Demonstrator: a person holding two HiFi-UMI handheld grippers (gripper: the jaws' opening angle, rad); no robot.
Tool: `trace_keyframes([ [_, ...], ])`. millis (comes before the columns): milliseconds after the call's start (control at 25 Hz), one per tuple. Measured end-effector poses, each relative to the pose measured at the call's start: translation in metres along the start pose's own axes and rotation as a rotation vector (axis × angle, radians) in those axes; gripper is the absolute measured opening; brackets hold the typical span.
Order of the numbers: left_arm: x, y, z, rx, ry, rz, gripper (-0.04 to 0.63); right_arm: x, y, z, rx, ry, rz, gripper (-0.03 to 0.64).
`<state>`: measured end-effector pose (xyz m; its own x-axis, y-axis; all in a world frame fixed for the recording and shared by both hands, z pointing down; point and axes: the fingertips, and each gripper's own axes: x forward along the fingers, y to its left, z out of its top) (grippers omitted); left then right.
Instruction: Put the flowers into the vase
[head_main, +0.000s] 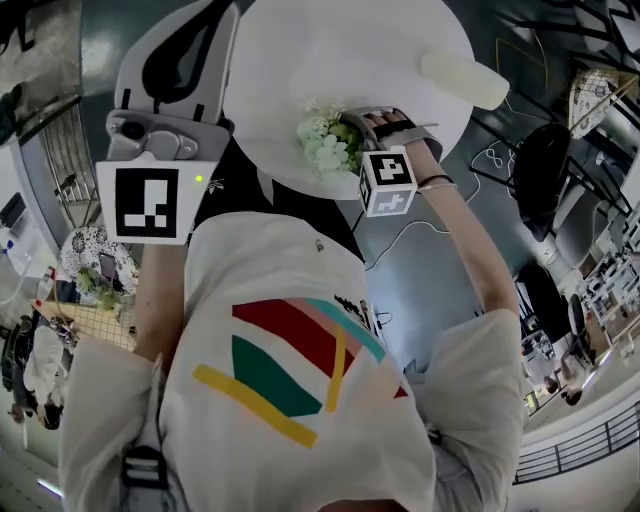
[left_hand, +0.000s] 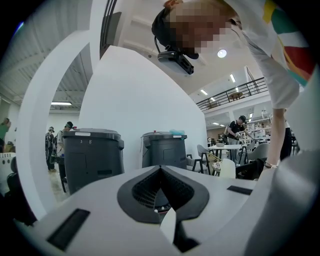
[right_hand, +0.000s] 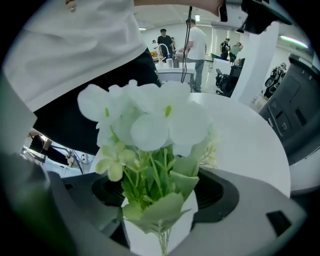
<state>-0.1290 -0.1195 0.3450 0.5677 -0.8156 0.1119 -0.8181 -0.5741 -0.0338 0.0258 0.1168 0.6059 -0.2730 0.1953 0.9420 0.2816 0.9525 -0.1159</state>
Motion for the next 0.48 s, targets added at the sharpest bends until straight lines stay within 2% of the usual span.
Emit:
trace_keyframes([
  [200, -0.0072, 0.0009, -0.0043, -0.010, 0.002, 0.010, 0.000, 0.0024, -0.0039, 0.0031, 0.012, 0.012, -0.058, 0.290],
  [360, -0.0081, 0.0051, -0.0011, -0.005, -0.003, 0.014, 0.000, 0.0005, -0.0067, 0.0046, 0.039, -0.001, -0.046, 0.250],
  [480, -0.0074, 0.0067, 0.0027, -0.002, -0.014, 0.020, 0.000, -0.0037, -0.0095, 0.0067, 0.061, -0.034, -0.075, 0.238],
])
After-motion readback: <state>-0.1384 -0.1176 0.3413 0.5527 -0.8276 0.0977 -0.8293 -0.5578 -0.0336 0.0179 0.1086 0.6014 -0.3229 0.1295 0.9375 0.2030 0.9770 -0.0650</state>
